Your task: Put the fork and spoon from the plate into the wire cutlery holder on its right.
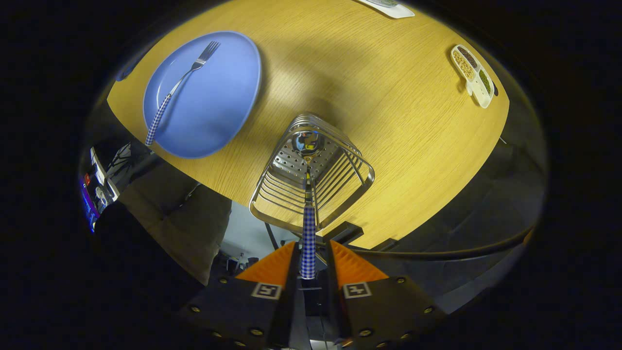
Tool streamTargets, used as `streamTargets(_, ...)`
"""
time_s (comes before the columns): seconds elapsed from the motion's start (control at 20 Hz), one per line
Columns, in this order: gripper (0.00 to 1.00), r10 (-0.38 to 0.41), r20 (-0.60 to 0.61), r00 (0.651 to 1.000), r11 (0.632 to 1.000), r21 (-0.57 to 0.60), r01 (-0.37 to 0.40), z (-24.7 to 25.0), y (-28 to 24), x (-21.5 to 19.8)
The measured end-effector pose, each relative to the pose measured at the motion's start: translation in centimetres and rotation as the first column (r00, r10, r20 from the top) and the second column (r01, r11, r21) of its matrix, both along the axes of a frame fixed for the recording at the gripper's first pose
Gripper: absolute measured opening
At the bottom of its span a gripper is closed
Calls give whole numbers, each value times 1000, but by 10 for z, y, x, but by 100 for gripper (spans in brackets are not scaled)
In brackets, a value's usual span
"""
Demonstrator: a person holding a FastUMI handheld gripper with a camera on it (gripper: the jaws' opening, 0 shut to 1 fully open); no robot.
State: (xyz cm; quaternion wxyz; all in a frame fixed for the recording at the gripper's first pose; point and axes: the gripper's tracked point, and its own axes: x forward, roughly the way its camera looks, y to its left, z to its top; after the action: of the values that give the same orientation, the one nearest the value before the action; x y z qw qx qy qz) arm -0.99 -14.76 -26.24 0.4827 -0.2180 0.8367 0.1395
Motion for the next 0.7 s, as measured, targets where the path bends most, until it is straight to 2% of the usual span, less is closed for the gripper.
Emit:
streamTargets(0.05,46,-5,2,1000,1000,2,5,4,-1,0)
streamTargets(0.15,56,-17,24,1000,1000,8,17,8,-2,2)
streamTargets(0.25,81,-36,49,998,999,10,35,15,-2,0)
streamTargets(0.35,85,-61,103,993,998,12,61,21,-3,2)
streamTargets(0.4,90,-70,143,987,998,10,70,23,-5,3)
streamTargets(0.45,98,-86,182,980,996,18,84,25,-2,4)
streamTargets(0.7,97,-92,314,945,996,28,88,36,7,-11)
